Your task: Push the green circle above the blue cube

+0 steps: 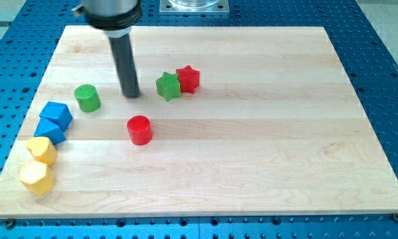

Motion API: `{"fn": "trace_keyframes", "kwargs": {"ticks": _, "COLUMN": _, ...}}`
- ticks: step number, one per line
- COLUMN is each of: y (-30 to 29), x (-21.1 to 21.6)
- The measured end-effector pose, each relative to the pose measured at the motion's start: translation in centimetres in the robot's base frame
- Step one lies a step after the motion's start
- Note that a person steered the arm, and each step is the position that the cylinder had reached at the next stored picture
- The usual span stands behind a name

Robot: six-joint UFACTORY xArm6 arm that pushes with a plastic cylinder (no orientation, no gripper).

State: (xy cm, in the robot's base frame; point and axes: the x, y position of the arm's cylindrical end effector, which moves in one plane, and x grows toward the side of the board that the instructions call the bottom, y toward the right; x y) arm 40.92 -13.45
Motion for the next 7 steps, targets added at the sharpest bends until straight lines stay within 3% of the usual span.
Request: {"fn": "trace_keyframes", "kwargs": {"ticks": 7, "y": -7.0, "x": 0.9}}
